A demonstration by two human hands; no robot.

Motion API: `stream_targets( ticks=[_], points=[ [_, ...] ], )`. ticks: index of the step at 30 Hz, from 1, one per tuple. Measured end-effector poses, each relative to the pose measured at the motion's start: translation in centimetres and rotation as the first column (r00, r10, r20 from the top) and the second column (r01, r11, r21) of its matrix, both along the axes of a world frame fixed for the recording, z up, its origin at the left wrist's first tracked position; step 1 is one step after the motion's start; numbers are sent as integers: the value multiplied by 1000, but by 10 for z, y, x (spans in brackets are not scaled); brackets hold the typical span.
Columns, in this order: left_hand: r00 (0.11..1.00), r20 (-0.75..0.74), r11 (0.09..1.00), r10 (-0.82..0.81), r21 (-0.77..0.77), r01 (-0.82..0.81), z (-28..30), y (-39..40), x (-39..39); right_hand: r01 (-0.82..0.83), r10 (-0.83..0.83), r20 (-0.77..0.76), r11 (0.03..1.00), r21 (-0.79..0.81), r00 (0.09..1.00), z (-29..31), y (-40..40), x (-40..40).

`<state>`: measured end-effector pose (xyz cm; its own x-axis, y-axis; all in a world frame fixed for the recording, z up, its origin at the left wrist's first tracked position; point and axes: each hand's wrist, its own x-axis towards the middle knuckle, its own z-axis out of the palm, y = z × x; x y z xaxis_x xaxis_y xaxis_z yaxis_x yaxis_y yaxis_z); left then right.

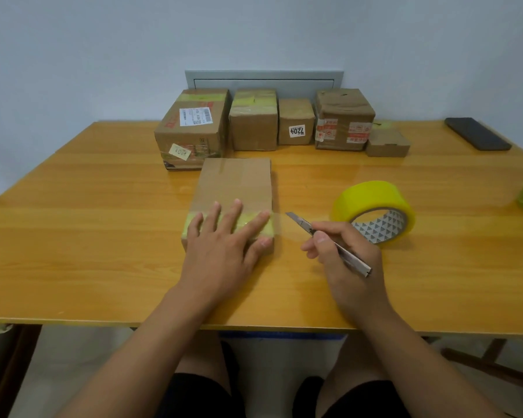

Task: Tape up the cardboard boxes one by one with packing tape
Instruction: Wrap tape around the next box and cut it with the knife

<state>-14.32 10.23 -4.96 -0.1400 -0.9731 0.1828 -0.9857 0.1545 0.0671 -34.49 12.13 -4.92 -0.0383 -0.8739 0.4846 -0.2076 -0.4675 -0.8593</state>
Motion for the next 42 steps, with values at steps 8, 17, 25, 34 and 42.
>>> stream_targets(
  ticks=[8,17,25,34,42],
  points=[
    [1000,8,1000,8,-17,-8,-1,-1,0,-43,47,-68,998,47,997,0,-1,3],
    [1000,6,999,5,-36,-4,-2,0,0,-36,43,-137,998,52,990,-1,-4,6],
    [1000,14,999,8,-36,-8,-4,-2,0,-108,119,-67,983,150,991,-2,-7,2],
    [1000,10,999,19,-36,-19,-3,-1,0,-100,106,-23,979,178,994,3,0,0],
    [1000,8,1000,19,-17,-19,-2,-1,1,-150,156,-14,965,217,988,4,12,-10]
  ],
)
